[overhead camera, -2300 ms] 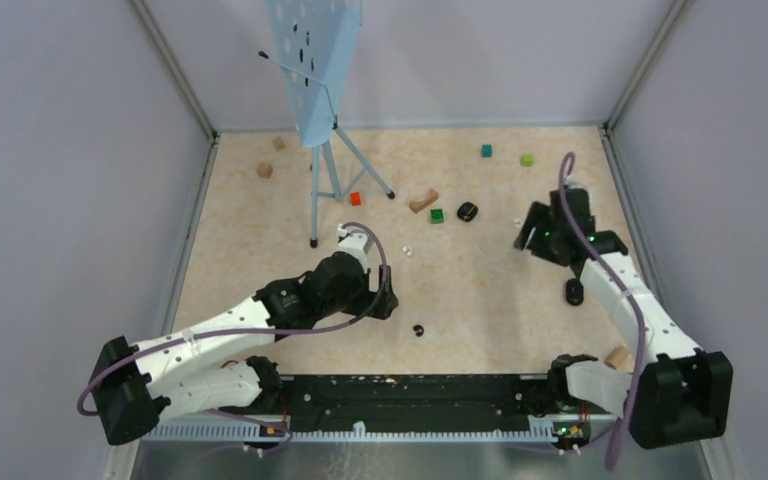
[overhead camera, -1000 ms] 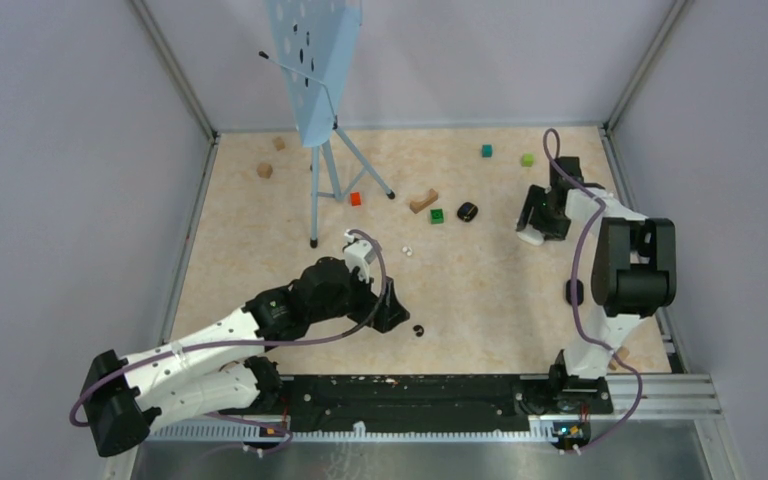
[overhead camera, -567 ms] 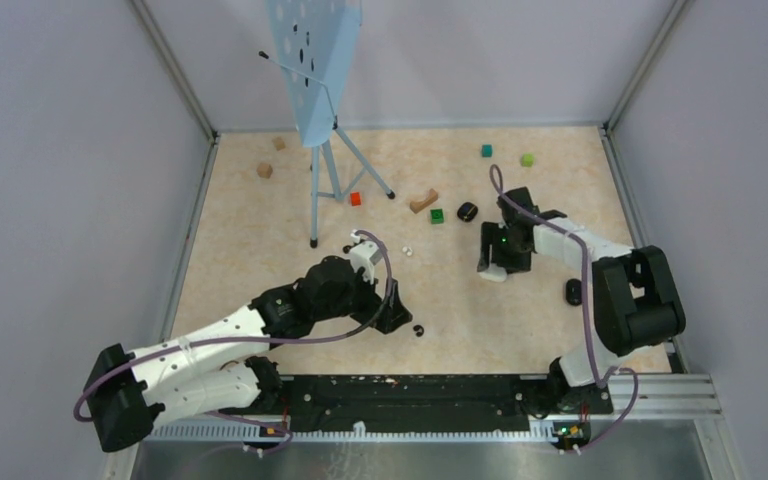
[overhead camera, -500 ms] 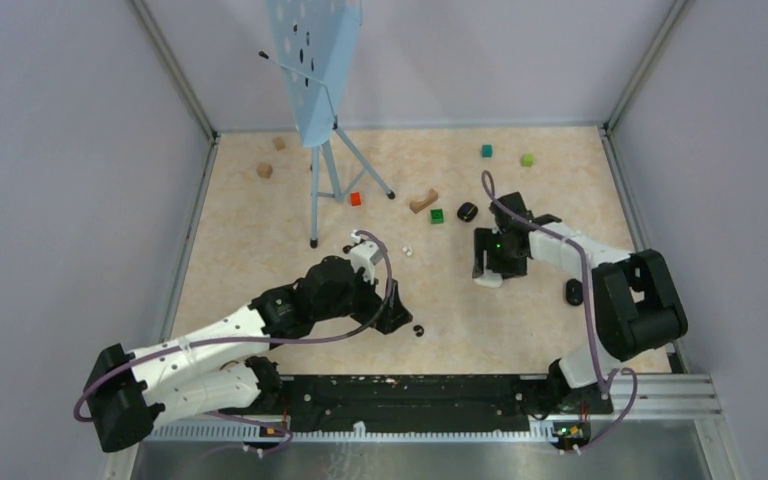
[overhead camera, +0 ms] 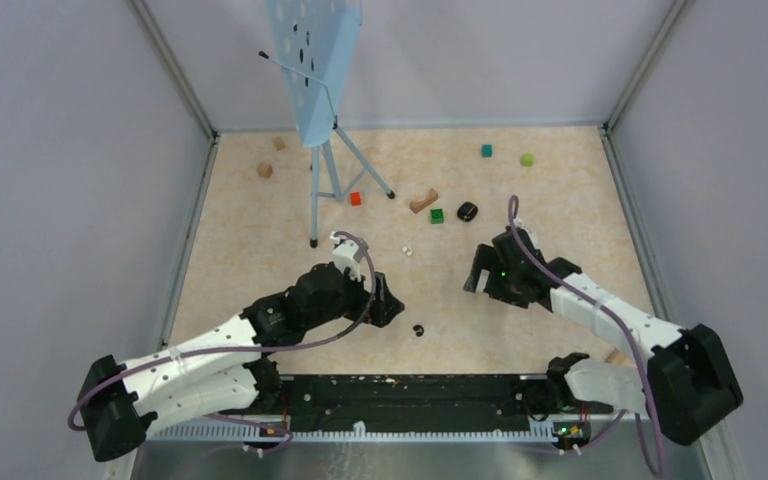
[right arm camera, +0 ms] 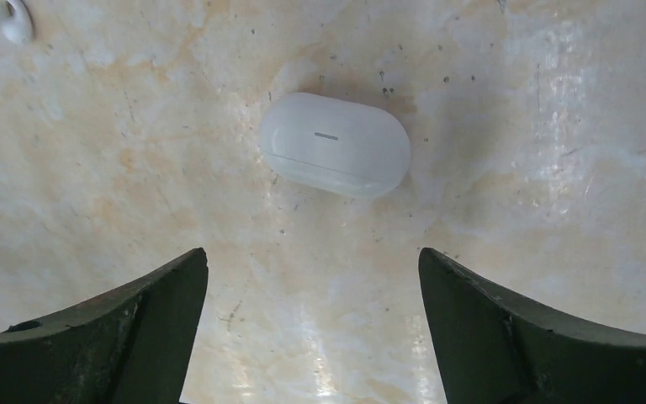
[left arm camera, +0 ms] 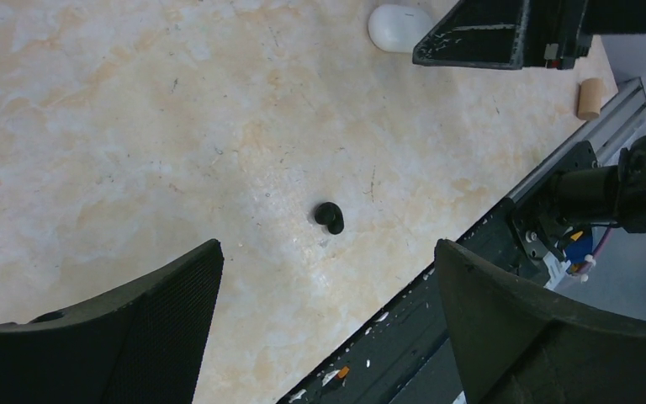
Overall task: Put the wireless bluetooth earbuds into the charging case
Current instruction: Move the charging case to the center of the board.
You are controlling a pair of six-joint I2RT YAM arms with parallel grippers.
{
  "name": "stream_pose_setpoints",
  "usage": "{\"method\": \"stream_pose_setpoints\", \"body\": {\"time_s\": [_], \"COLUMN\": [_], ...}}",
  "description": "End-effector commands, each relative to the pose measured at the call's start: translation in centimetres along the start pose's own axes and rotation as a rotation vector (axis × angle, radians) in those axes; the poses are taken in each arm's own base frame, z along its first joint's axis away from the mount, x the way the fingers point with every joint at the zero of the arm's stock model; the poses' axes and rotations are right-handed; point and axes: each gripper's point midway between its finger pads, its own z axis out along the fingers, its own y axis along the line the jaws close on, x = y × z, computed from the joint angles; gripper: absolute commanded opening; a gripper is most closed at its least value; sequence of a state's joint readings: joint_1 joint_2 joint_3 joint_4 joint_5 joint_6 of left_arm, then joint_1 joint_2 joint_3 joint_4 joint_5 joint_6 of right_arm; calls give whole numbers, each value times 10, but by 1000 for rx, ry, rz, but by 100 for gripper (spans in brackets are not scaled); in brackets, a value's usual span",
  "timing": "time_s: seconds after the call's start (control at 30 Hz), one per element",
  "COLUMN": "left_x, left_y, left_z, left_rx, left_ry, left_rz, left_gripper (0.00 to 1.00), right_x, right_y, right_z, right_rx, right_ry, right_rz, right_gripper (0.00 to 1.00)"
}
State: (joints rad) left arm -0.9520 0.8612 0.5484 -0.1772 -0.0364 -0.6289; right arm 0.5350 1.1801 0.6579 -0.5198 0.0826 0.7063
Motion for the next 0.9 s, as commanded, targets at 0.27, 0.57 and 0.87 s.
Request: {"method": "stream_pose_setpoints", "body": {"time_s": [0.27,0.57,0.87], "left_x": [-29,-25,-19], "left_y": [26,28,27], "left_z": [-3,-9,-5], "left_rx": [-176,-197,-170], "left_ry": [-184,-140,-124], "left_rz": [-208,-151,-133], "left_gripper": [99,99,99], "right_x": [-10,-66,-67], "right_y": [37,23,3], "right_z": [25,55,62], "right_rx": [-131,-14,124], "right_ry": [-74,-175,-115], "right_rz": [307,250,209], "right_gripper": [92,93,93]}}
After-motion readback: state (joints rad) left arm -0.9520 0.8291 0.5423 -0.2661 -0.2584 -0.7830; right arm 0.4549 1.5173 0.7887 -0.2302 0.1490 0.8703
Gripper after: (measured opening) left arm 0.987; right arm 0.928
